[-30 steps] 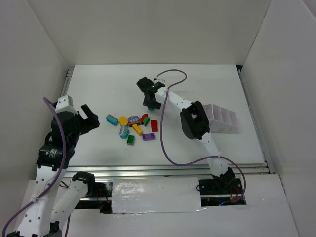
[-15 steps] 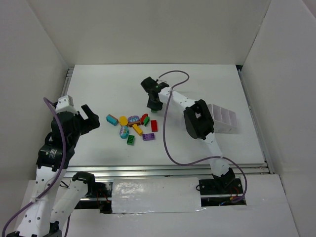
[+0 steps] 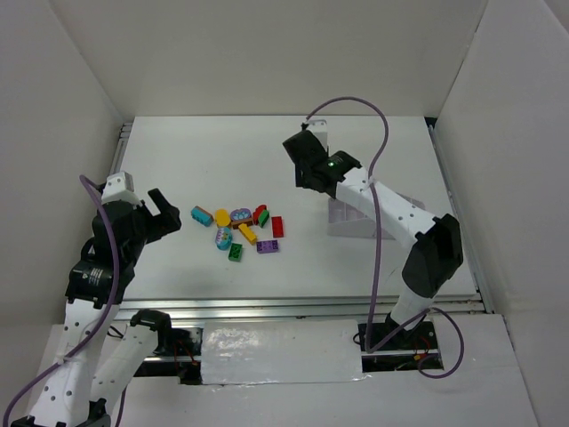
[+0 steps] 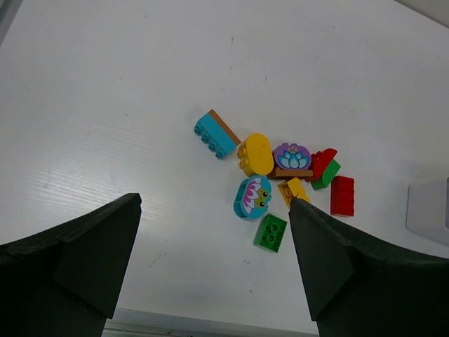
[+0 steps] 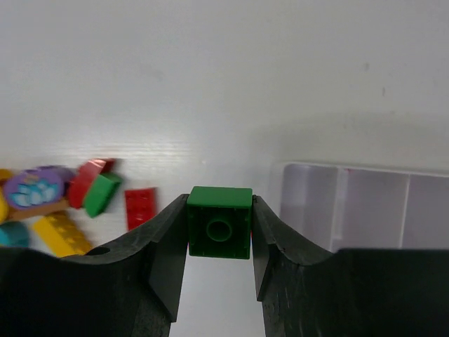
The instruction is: Sort the legos into containers by color
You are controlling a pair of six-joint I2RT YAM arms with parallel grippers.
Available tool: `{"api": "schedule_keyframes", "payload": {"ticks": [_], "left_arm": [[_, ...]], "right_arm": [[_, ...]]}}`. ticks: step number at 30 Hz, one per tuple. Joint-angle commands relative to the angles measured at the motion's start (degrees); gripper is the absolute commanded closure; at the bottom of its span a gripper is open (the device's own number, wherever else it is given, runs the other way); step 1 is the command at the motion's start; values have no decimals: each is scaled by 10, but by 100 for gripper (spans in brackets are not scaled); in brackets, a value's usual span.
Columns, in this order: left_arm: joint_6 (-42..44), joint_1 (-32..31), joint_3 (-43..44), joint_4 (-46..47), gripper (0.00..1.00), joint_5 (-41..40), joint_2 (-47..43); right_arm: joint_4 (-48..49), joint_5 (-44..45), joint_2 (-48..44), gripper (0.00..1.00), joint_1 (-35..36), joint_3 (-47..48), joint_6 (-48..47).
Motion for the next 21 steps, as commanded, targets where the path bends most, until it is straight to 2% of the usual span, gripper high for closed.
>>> {"api": "schedule_keyframes", "payload": {"ticks": [1,7,21], "left_arm": [[12,-2,10,26,0,9,0],[14,-3,10,29,1,17,6],[16,-4,9,30,1,23,10]], "right_arm": [[-21,58,6,100,-2,-84,-36],[19,79,-21,100,-2,-143,-37],[16,81,10,97,-46,-142,-52]]}}
